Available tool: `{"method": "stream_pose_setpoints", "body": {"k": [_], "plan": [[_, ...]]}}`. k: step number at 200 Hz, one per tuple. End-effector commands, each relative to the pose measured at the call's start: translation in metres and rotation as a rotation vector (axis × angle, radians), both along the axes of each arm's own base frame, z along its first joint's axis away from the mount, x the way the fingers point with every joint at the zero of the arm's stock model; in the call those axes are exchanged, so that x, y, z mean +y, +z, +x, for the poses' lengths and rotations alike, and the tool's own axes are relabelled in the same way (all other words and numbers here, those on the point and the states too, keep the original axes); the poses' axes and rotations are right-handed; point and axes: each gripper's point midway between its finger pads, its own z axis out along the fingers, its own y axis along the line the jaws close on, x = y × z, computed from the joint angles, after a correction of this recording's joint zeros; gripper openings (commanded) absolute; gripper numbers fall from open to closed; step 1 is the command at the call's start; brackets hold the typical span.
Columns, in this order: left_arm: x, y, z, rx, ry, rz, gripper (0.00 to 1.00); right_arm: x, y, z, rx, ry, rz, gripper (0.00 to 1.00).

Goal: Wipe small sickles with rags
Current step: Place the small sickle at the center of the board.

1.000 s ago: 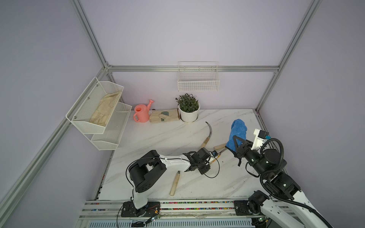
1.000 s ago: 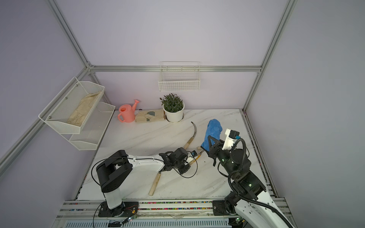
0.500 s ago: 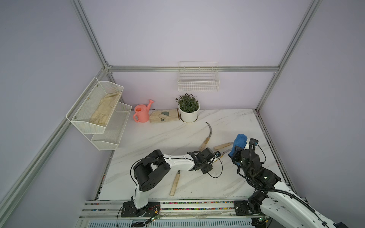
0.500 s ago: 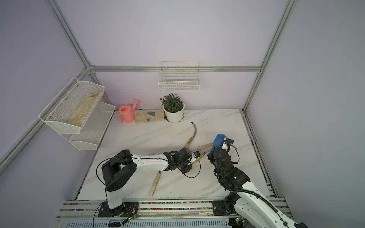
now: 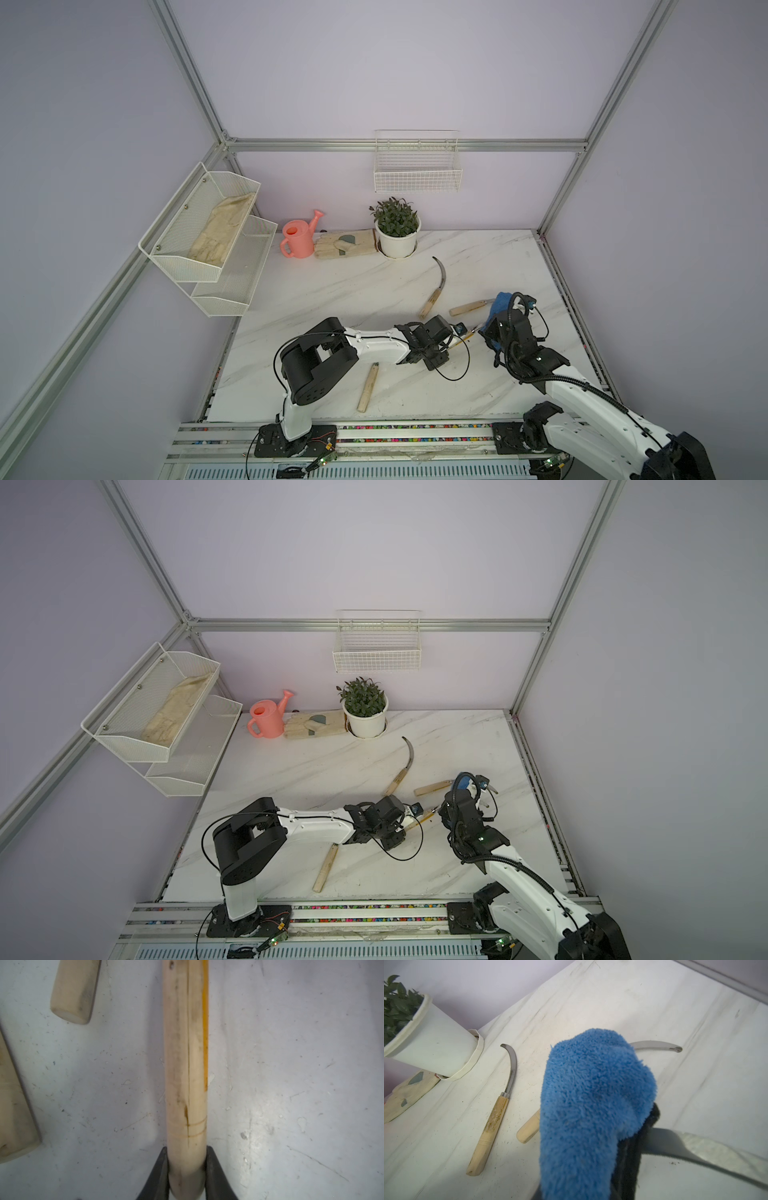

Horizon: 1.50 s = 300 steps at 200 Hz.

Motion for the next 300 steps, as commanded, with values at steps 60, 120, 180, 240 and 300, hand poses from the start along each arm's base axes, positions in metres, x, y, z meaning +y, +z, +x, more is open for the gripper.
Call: {"method": "stream_pose_setpoints", "body": {"k": [60,120,180,240,300], "plan": [[-0.022,0.033,0.021,-0.097,0.032,-0.105,0.0,-0.005,-0.027,0.02,0.035,0.017,0.166,0.0],[-0.04,0.024,0.036,-0.123,-0.002,-0.027,0.0,-0.017,-0.031,0.018,0.014,0.007,0.261,0.0],[-0.05,0.012,0.051,-0.148,-0.018,0.057,0.07,-0.014,-0.007,0.016,-0.058,0.042,0.288,0.0],[-0.045,0.036,0.053,-0.185,0.009,0.018,0.51,-0.012,0.02,0.015,-0.11,0.075,0.282,0.0],[-0.035,0.094,0.055,-0.26,0.098,-0.142,0.62,-0.014,0.052,0.005,-0.172,0.089,0.259,0.0]]}}
